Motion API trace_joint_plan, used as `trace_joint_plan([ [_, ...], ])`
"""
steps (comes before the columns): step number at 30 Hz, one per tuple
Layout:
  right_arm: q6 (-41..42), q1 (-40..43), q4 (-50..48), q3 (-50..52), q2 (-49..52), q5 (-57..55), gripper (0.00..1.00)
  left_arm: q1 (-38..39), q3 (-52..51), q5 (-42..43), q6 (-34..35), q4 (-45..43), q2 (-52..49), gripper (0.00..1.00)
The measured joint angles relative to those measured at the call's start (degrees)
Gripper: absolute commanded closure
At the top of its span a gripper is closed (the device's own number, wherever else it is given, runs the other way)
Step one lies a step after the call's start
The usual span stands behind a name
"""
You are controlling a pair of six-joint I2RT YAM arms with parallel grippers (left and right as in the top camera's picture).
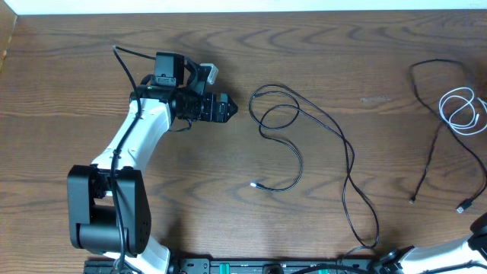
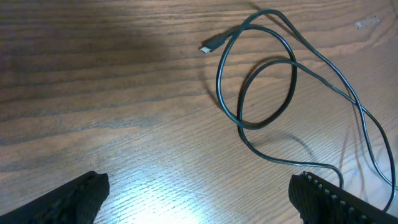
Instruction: Untangle cables
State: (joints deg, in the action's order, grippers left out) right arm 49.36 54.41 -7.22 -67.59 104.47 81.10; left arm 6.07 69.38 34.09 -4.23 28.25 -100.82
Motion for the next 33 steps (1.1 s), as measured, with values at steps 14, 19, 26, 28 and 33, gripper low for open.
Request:
trace_joint_plan([
  [14,-28.2,-0.7,39.0,0.0,0.2,-42.0,0.08,0.0,0.0,0.0,0.0,0.0,0.0,0.02],
  [19,-30.7,-5.4,38.9,0.0,0.2,-47.2,0.17,0.0,0.0,0.0,0.0,0.0,0.0,0.02],
  [26,-34.7,-19.4,36.2,0.0,0.2,-49.0,0.23,0.0,0.0,0.0,0.0,-0.1,0.0,0.02],
  [28,-36.1,-23.6,35.5,0.0,0.2,-49.0,0.24,0.0,0.0,0.0,0.0,-0.1,0.0,0.02],
  [33,-41.6,-34.9,34.0,0.0,0.2,-49.2,0.25,0.0,0.0,0.0,0.0,-0.1,0.0,0.02],
])
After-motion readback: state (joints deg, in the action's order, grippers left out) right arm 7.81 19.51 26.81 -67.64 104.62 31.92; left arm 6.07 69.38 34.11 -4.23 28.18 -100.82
